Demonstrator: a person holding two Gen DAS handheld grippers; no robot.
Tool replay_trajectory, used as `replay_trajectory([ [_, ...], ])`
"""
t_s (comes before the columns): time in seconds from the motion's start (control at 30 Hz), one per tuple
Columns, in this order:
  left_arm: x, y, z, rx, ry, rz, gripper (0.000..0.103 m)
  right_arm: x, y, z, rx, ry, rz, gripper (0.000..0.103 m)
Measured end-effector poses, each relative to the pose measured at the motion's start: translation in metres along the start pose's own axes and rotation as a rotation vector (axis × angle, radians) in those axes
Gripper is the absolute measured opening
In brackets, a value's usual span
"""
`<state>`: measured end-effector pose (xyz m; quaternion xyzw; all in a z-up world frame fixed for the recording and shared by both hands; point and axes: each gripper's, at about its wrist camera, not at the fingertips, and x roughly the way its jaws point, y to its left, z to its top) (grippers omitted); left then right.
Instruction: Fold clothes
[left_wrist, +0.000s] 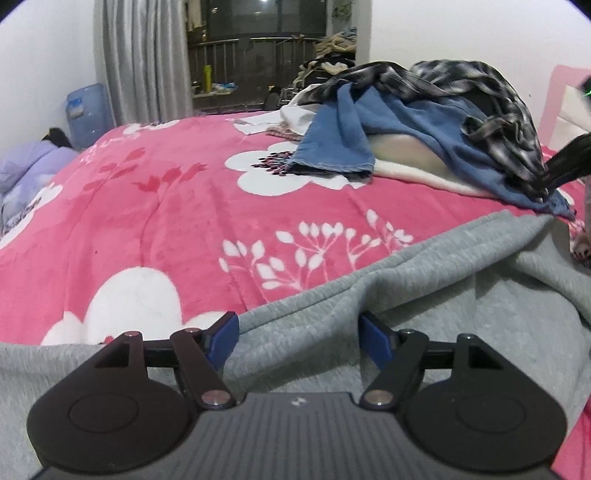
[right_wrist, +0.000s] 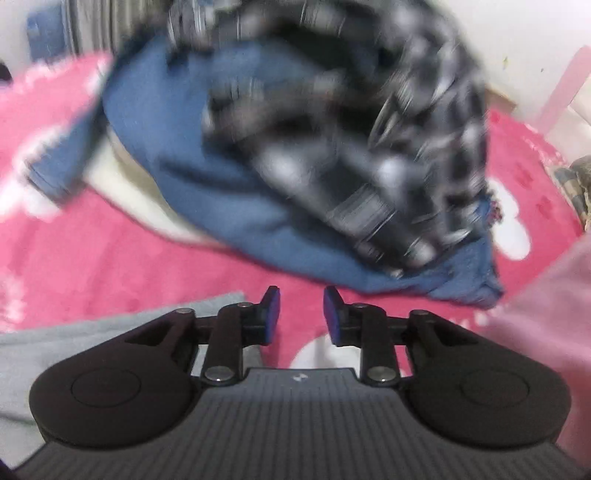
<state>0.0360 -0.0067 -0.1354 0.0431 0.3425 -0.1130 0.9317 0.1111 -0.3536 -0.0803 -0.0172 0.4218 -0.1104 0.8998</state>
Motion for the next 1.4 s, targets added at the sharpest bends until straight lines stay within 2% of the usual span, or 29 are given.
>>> replay_trajectory([
  [0.03,0.0,0.0,0.001,-0.006,-0.001,0.005,0.074,-0.018,-0.003,-0.002,0.013,-0.015,0.031,0.041],
  [0.1,0.0,0.001,0.004,-0.019,-0.007,0.019,0.074,-0.04,0.0,-0.012,0.015,0.002,0.114,0.052],
  [0.13,-0.001,0.002,0.004,-0.027,-0.009,0.025,0.074,-0.046,0.005,-0.018,0.007,0.022,0.157,0.053],
  [0.23,-0.005,0.007,0.005,-0.051,-0.015,0.041,0.074,-0.045,0.018,-0.039,-0.056,0.091,0.216,0.054],
  [0.47,-0.011,0.014,0.007,-0.089,-0.028,0.076,0.074,-0.012,0.041,-0.065,-0.191,0.144,0.209,0.053],
  [0.5,-0.011,0.014,0.007,-0.088,-0.03,0.081,0.074,-0.009,0.042,-0.066,-0.189,0.151,0.217,0.049],
  [0.57,-0.012,0.013,0.006,-0.082,-0.036,0.092,0.074,-0.01,0.042,-0.065,-0.182,0.159,0.216,0.013],
  [0.6,-0.012,0.013,0.006,-0.081,-0.037,0.096,0.074,-0.013,0.044,-0.063,-0.196,0.154,0.198,0.004],
  [0.73,-0.007,0.014,0.006,-0.084,-0.032,0.105,0.074,-0.039,0.05,-0.053,-0.235,0.037,0.15,0.004],
  [0.83,-0.004,0.016,0.006,-0.098,-0.024,0.107,0.074,-0.039,0.056,-0.037,-0.294,-0.022,0.109,0.003],
  [1.0,-0.001,0.018,0.006,-0.107,-0.021,0.115,0.074,0.003,0.07,-0.022,-0.39,-0.01,0.014,0.003],
  [1.13,0.004,0.021,0.005,-0.113,-0.001,0.119,0.075,0.053,0.067,-0.026,-0.445,0.033,-0.079,0.005],
  [1.23,0.005,0.024,0.004,-0.115,0.002,0.112,0.075,0.07,0.048,-0.018,-0.386,0.054,-0.168,0.005],
  [1.3,0.005,0.024,0.003,-0.114,0.002,0.108,0.076,0.048,0.034,-0.009,-0.279,0.017,-0.167,0.006],
  [1.37,0.006,0.025,0.003,-0.114,0.001,0.103,0.076,0.013,0.03,-0.006,-0.22,-0.015,-0.132,0.012],
  [1.4,0.006,0.026,0.003,-0.116,-0.001,0.099,0.076,-0.008,0.029,-0.008,-0.191,-0.025,-0.111,0.026],
])
